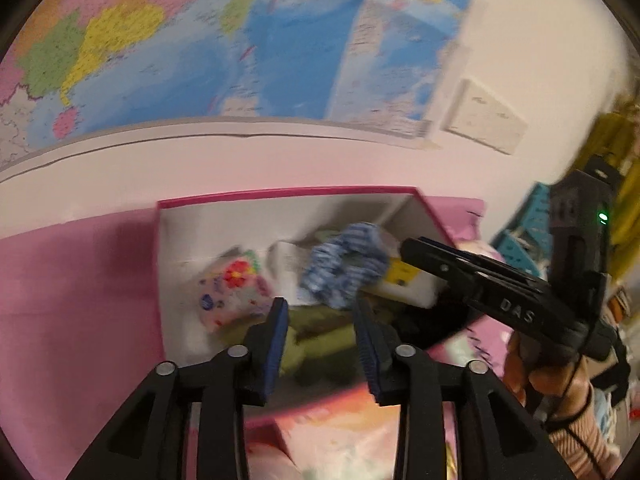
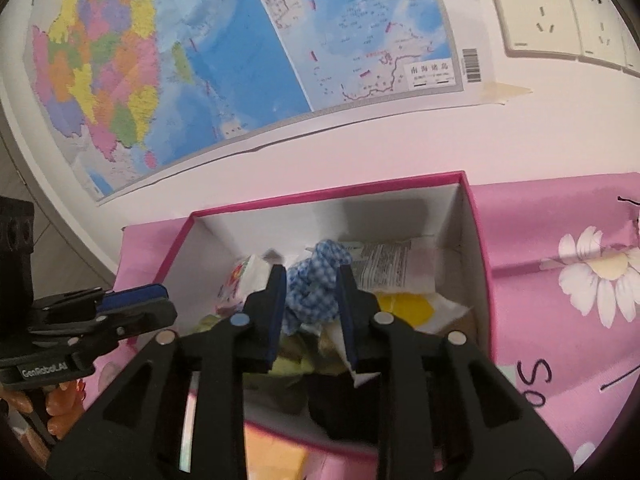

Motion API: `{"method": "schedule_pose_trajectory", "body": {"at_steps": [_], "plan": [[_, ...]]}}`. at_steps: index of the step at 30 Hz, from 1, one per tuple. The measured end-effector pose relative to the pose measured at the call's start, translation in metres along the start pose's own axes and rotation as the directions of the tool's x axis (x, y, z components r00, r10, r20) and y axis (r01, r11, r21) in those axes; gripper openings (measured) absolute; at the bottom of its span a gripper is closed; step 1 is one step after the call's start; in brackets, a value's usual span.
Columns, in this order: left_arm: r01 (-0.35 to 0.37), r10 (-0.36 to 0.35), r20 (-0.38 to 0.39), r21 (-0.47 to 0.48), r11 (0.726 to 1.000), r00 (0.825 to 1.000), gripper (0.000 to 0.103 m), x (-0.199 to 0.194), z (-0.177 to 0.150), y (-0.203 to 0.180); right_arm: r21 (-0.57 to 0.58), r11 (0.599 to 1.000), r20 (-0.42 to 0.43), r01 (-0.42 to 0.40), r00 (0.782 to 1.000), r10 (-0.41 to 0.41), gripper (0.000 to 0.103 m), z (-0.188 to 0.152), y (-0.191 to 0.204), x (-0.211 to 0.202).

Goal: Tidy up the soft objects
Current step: 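Move the right tool to the yellow tissue pack and grasp it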

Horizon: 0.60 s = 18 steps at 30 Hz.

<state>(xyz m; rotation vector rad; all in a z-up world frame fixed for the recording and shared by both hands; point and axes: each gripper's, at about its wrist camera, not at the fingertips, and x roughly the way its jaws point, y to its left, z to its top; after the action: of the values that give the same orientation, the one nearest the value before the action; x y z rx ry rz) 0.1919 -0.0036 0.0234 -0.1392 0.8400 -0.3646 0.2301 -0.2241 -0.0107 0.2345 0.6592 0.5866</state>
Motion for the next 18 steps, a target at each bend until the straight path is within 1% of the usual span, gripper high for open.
{"method": "schedule_pose_trajectory", "body": {"at_steps": [2,5,7,9,11,13,15,18], "plan": [[0.044,-0.044,0.014,0.038,0.998,0.999,0.039,-0.011,-0.011,-0.008,-0.016,1.0,0.01,-0.022,1.0,0.022,0.029,-0.007,0.004,-0.014],[0.086,-0.087,0.017,0.074,0.994,0.996,0.041,-0.023,-0.026,-0.017,-0.035,0.998,0.013,-0.053,0.999,0.053,0.033,-0.023,0.01,-0.037],[0.139,-0.14,0.005,0.073,0.988,0.99,0.042,-0.03,-0.039,-0.021,-0.051,0.995,0.002,-0.083,0.997,0.083,0.033,-0.038,0.014,-0.052],[0.198,-0.198,-0.014,0.08,0.977,0.98,0.043,-0.037,-0.057,-0.026,-0.065,0.992,-0.014,-0.105,0.994,0.105,0.035,-0.054,0.015,-0.068],[0.211,-0.21,-0.018,0.103,0.972,0.978,0.043,-0.041,-0.074,-0.031,-0.056,0.992,-0.022,-0.115,0.993,0.114,0.039,-0.07,0.014,-0.078],[0.226,-0.222,-0.045,0.114,0.967,0.974,0.044,-0.04,-0.088,-0.036,-0.042,0.993,-0.049,-0.114,0.993,0.112,0.04,-0.091,0.011,-0.086],[0.214,-0.207,-0.067,0.11,0.971,0.976,0.044,-0.037,-0.1,-0.037,-0.029,0.995,-0.083,-0.096,0.992,0.093,0.04,-0.11,0.008,-0.088],[0.225,-0.216,-0.107,0.084,0.971,0.971,0.044,-0.031,-0.118,-0.036,0.022,0.995,-0.144,-0.093,0.985,0.095,0.041,-0.14,0.001,-0.087]]}}
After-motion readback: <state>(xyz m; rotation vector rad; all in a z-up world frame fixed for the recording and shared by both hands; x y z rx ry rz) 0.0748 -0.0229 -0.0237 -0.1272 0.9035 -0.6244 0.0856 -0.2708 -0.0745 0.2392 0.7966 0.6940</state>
